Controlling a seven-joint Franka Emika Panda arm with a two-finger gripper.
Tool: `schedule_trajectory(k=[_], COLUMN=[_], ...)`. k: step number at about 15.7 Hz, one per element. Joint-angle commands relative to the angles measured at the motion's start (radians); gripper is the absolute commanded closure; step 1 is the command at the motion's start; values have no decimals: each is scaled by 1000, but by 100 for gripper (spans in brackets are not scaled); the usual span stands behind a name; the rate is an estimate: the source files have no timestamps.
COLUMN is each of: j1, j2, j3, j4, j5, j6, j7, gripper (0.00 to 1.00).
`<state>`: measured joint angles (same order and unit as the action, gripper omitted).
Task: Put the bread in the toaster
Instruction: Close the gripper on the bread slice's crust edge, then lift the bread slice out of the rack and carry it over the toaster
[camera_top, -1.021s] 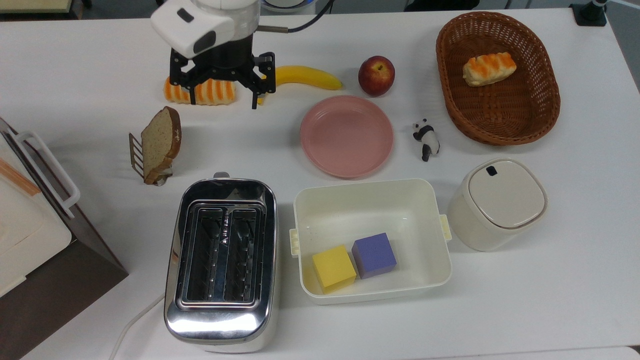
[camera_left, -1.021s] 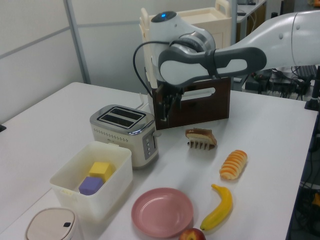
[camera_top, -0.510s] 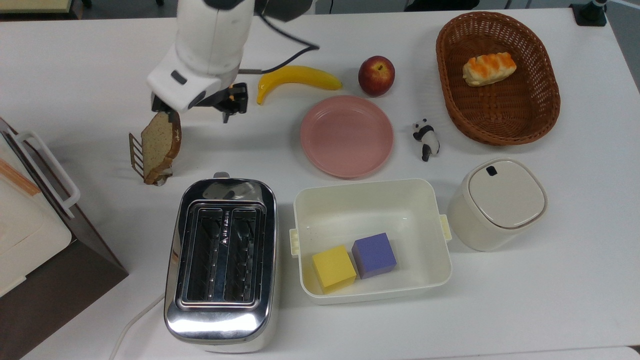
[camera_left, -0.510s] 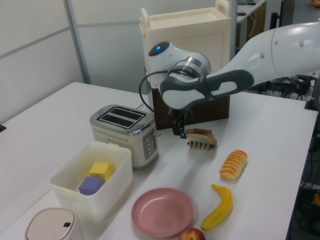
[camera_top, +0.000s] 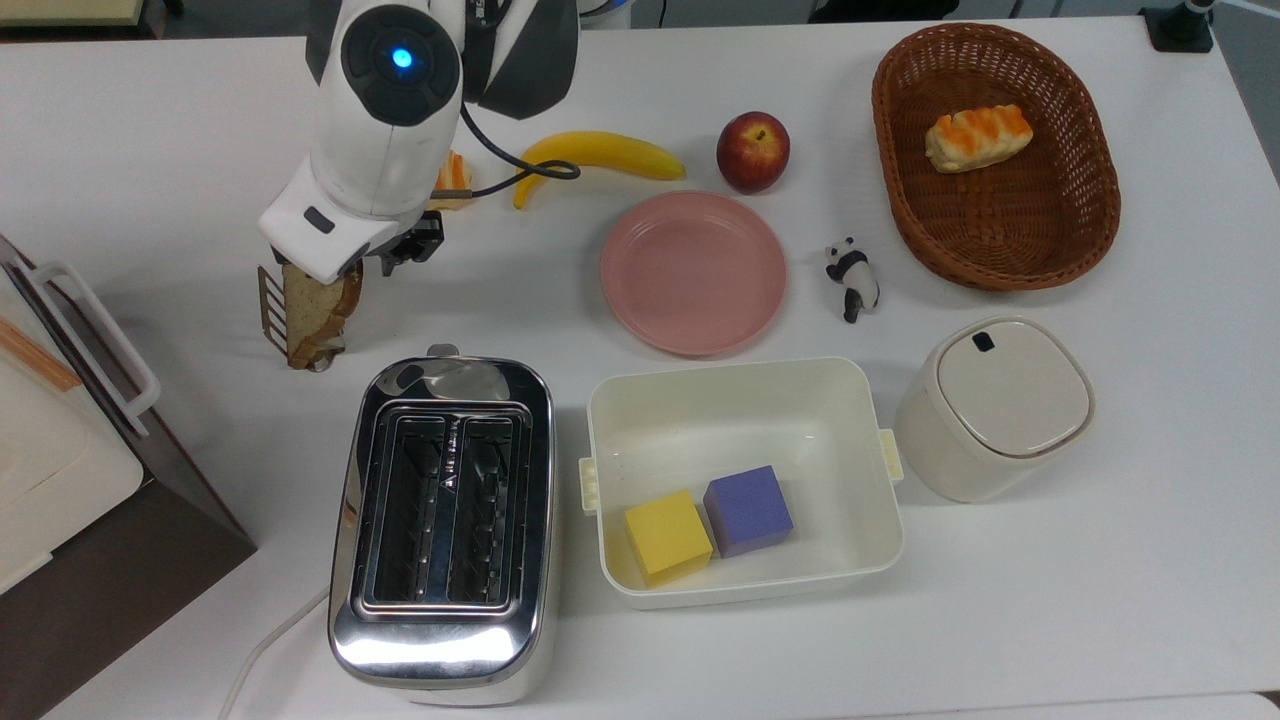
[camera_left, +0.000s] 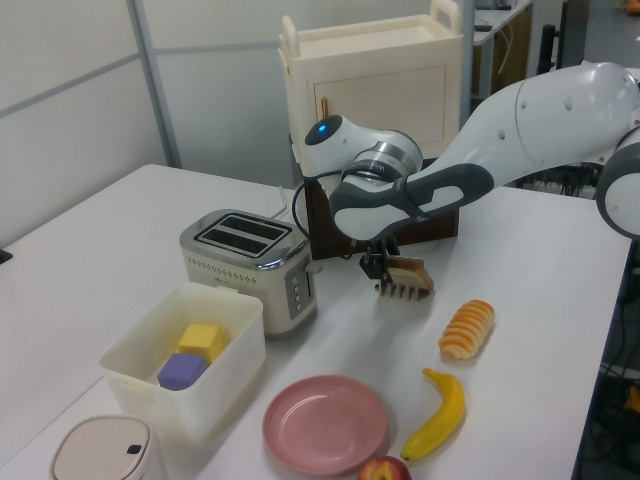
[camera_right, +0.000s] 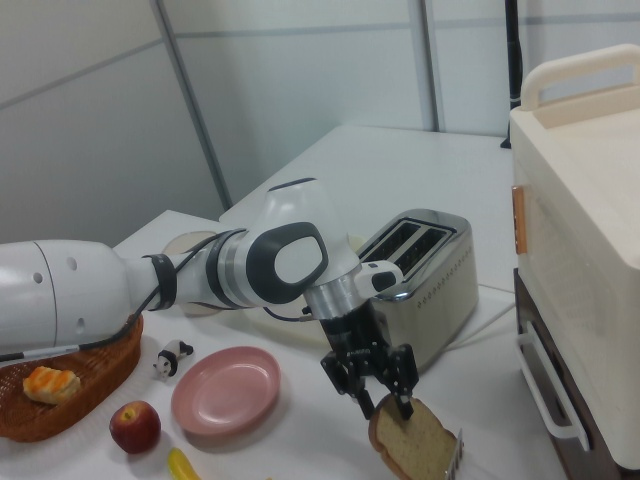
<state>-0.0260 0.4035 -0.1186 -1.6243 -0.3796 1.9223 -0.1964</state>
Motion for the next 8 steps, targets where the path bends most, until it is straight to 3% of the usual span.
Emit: schedule_trajectory(k=[1,8], j1=[-5,-5], j2=[-23,-112], j3=[-7,-9], j4=[-17,81], j5=[-10,17], j6=[29,21], j7=[-61,-67], gripper=[100,100])
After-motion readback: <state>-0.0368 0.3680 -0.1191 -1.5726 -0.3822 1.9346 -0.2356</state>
